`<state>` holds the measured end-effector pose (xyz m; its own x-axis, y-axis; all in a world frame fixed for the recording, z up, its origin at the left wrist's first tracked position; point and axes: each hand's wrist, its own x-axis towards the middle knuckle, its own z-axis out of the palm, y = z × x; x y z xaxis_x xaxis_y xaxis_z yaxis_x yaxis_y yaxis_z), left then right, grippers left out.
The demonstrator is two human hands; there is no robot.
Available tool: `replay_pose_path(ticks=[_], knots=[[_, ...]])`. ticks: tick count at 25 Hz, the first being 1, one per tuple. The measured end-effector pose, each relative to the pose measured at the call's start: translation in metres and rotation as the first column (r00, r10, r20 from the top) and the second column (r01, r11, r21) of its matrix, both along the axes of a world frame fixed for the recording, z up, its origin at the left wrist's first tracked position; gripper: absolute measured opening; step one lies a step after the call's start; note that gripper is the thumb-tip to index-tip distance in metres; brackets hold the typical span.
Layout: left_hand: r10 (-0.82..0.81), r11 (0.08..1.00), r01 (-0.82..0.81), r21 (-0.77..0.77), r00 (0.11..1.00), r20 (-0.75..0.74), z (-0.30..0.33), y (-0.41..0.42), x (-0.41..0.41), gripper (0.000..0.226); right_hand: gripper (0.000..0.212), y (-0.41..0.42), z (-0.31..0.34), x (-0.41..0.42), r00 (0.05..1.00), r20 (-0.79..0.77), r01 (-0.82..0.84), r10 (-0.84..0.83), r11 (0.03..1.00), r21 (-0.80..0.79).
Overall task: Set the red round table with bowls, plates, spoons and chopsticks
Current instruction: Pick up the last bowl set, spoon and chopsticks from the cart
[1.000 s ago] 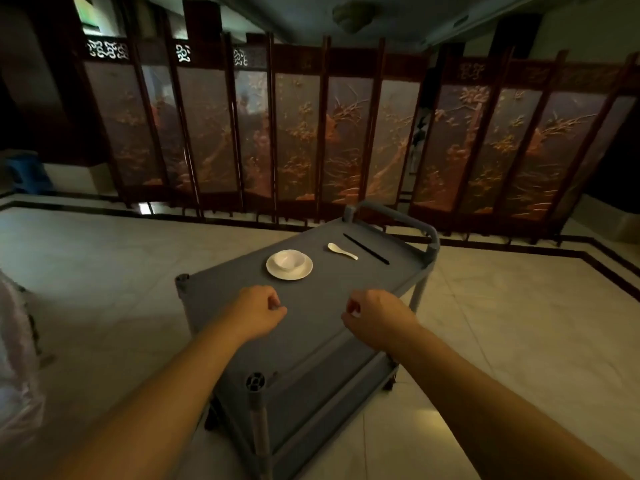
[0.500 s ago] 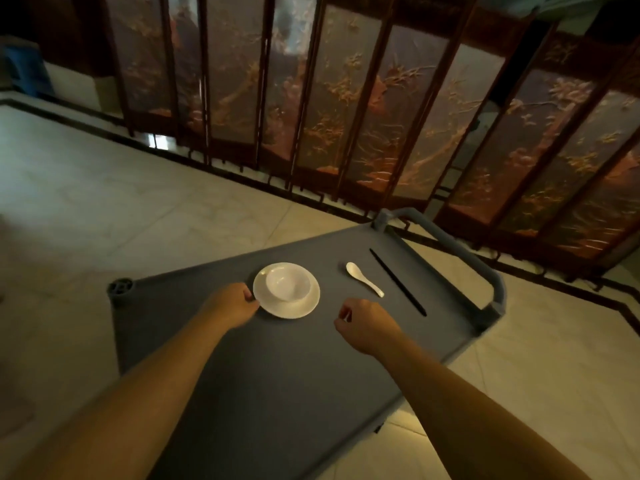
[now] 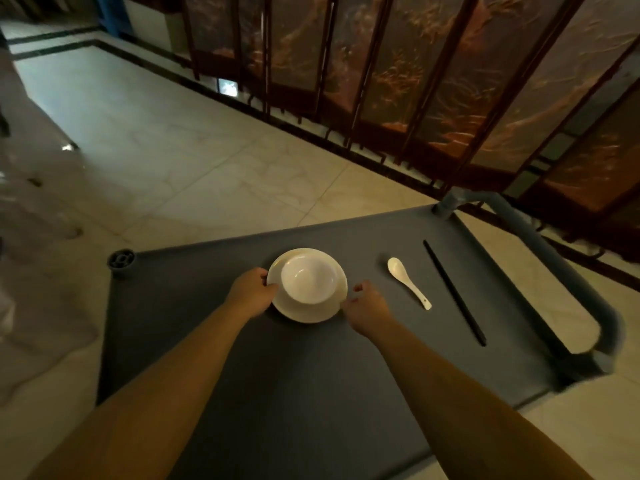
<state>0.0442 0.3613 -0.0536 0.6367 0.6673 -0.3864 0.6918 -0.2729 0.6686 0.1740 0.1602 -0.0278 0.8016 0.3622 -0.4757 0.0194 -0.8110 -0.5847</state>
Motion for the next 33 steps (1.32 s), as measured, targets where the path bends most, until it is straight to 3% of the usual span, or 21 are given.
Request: replay_pose_path(ticks=[3,6,10,15,21,23,26,30,33], knots=[[0.102,0.995,-0.101,-0.015,0.995,0.004,-0.003,-0.010,0.005,0.040,0.063,0.009,-0.016,0.013,0.984,-0.161,0.094,-0.079,0.992,0.088],[0.179,0.984,-0.179,-0.006,0.984,-0.021,-0.006,-0.015,0.011,0.030,0.048,0.015,-0.027,0.026,0.970,-0.243,0.055,-0.027,0.993,0.109],[0.290,0.948,-0.290,-0.131,0.957,-0.019,-0.009,-0.023,0.015,0.028,0.036,0.013,-0.031,0.044,0.965,-0.253,-0.037,0.069,0.991,0.128],[0.498,0.804,-0.435,-0.405,0.865,0.060,-0.002,-0.057,0.016,0.039,0.029,-0.009,-0.021,0.069,0.962,-0.210,-0.139,0.176,0.974,0.181],[0.629,0.627,-0.369,-0.686,0.760,0.166,0.007,-0.100,0.025,0.047,0.015,-0.035,-0.003,0.104,0.968,-0.155,-0.137,0.196,0.935,0.327],[0.653,0.597,-0.358,-0.718,0.737,0.175,0.008,-0.108,0.030,0.048,0.019,-0.043,0.000,0.122,0.980,-0.030,-0.182,0.197,0.945,0.273],[0.675,0.571,-0.351,-0.742,0.715,0.182,0.009,-0.118,0.035,0.046,0.029,-0.061,-0.001,0.150,0.947,0.219,-0.241,0.235,0.970,0.004],[0.683,0.572,-0.344,-0.745,0.702,0.200,0.014,-0.127,0.037,0.045,0.037,-0.078,-0.015,0.164,0.946,0.192,-0.207,0.262,0.942,-0.263],[0.681,0.581,-0.338,-0.741,0.700,0.214,0.020,-0.130,0.034,0.045,0.041,-0.078,-0.031,0.164,0.942,0.188,-0.212,0.277,0.929,-0.303]])
